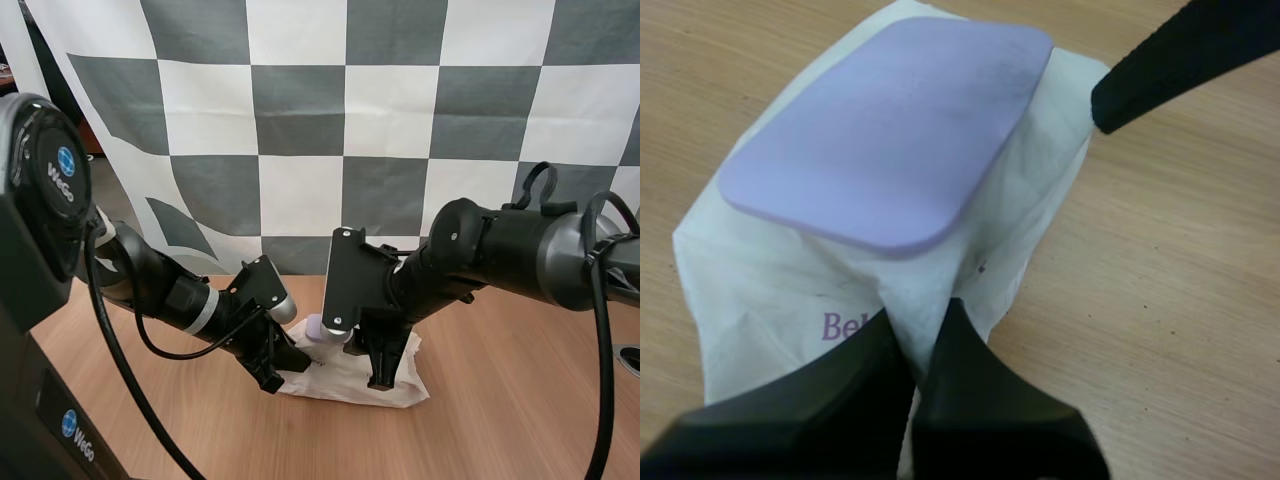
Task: Open the wet wipes lid
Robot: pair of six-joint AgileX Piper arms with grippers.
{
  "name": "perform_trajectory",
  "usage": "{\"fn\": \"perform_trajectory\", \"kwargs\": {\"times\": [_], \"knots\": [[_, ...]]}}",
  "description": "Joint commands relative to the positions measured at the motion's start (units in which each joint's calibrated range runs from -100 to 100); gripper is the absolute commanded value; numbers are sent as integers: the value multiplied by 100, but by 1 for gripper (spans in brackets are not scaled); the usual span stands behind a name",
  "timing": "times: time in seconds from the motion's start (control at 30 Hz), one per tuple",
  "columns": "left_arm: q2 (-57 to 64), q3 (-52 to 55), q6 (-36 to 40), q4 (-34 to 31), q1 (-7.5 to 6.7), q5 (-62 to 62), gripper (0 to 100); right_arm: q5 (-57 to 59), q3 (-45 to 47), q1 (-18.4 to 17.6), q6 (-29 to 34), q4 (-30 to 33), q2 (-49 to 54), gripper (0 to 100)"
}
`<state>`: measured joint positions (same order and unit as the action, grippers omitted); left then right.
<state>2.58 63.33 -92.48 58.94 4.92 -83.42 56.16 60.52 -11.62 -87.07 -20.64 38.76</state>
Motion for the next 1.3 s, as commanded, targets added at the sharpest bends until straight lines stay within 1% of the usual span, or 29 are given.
{"fn": "perform_trajectory", "kwargs": {"times": [0.0,0.1,0.17,0.4,0.47,0.67,1.03,1.1,1.17,1.27], "knots": [[0,-10,-86,-25,0,12,0,-297,-5,-76,192,228,-5,67],[0,-10,-86,-39,0,12,0,-377,-5,-110,247,271,-5,67],[0,-10,-86,-39,0,12,0,-377,-5,-109,247,295,-5,65],[0,-10,-86,-39,0,12,0,-168,-5,-109,317,292,-18,65],[0,-10,-86,-39,0,12,0,255,-5,-126,316,225,-18,65],[0,-10,-86,-65,0,-21,0,-3,7,-133,316,177,-42,65],[0,-10,-86,-91,0,-77,0,-593,7,-150,316,258,-528,65],[0,-10,-86,-91,0,-77,0,-628,7,-150,316,258,-534,61],[0,-10,-86,-91,0,-77,0,-628,7,-150,316,258,-534,52],[0,-10,-86,-91,0,-77,0,-628,7,-150,316,258,-534,27]]}}
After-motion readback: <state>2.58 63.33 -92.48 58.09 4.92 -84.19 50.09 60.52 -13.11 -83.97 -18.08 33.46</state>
